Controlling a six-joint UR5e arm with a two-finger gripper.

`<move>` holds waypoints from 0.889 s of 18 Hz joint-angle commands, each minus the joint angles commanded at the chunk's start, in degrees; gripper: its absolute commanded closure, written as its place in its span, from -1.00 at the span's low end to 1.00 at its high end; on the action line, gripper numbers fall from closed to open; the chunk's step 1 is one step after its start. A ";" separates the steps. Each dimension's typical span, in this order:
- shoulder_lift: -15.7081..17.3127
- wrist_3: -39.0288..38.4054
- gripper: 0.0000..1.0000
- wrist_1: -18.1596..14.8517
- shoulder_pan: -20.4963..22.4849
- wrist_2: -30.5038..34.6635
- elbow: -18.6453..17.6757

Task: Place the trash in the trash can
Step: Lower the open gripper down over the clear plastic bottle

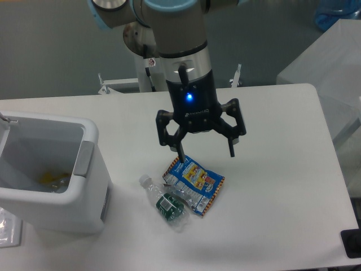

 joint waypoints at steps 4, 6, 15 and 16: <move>-0.79 -0.78 -1.00 -0.09 -0.17 0.97 0.09; -0.88 -0.88 -1.00 0.17 -0.26 1.32 -2.36; -1.49 -5.89 -1.00 8.49 -0.44 -0.35 -16.93; -2.28 -6.15 -1.00 12.70 -0.44 -0.35 -18.70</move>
